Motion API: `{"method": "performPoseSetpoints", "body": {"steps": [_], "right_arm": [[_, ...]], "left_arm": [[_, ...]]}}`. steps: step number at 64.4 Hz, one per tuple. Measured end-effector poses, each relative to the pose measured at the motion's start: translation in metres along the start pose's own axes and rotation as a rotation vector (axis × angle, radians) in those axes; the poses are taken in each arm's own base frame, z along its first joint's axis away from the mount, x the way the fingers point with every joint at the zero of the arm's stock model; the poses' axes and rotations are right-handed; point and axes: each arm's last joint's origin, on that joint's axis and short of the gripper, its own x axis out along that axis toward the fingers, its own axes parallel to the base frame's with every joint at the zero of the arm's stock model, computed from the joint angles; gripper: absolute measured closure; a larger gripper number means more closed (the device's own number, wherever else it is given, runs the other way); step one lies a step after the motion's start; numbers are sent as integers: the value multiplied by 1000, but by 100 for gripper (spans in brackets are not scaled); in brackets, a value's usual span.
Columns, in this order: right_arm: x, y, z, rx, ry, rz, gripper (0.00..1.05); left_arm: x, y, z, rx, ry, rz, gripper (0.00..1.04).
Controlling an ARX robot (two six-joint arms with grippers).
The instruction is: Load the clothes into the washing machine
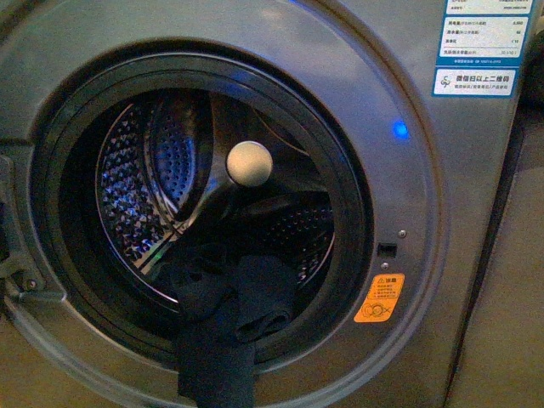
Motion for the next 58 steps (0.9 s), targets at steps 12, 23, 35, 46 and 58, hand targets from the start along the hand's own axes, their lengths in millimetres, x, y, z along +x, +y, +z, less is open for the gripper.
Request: {"method": "performPoseSetpoints", "body": {"steps": [12, 23, 35, 46, 58], "right_arm": [[0, 0, 0, 0, 0, 0, 102], [0, 0, 0, 0, 0, 0, 102], [0, 0, 0, 0, 0, 0, 100], [0, 0, 0, 0, 0, 0, 64], [0, 0, 0, 0, 0, 0, 28]], "left_arm": [[-10, 0, -9, 0, 21, -1, 101], [-13, 0, -11, 0, -11, 0, 101], [-13, 0, -11, 0, -11, 0, 95], [-13, 0, -11, 0, -11, 0, 58], [-13, 0, -11, 0, -11, 0, 22]]}}
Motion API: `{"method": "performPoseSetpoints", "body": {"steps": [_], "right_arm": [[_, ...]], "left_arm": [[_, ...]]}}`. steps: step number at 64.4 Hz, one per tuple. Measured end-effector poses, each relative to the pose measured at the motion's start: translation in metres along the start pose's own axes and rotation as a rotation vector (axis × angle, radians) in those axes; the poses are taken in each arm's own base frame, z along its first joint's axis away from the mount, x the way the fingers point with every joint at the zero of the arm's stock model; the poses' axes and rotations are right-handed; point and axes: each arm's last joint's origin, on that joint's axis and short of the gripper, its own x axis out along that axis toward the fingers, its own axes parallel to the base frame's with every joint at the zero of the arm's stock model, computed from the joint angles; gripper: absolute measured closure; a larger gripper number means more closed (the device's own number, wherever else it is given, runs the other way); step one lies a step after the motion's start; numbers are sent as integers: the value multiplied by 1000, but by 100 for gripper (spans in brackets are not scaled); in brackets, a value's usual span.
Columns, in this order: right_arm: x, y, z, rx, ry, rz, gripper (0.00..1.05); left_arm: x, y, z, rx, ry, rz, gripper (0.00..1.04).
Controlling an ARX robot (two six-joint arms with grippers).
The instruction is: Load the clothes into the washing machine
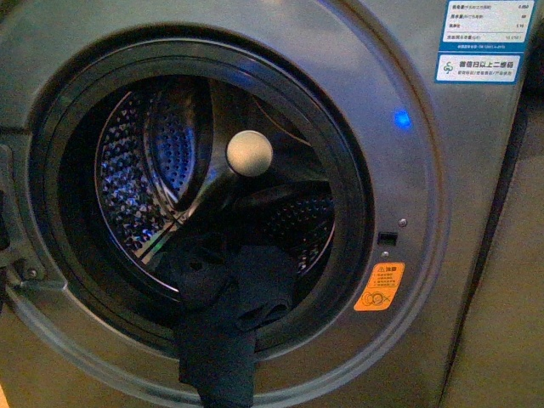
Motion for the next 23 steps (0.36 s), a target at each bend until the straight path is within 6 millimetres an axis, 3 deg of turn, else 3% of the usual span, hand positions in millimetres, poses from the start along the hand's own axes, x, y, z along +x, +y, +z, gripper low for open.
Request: {"method": "performPoseSetpoints", "body": {"steps": [6, 8, 23], "right_arm": [[0, 0, 0, 0, 0, 0, 11], [0, 0, 0, 0, 0, 0, 6], [0, 0, 0, 0, 0, 0, 7]], "left_arm": [[0, 0, 0, 0, 0, 0, 5], [0, 0, 0, 0, 0, 0, 5], [0, 0, 0, 0, 0, 0, 7]]}}
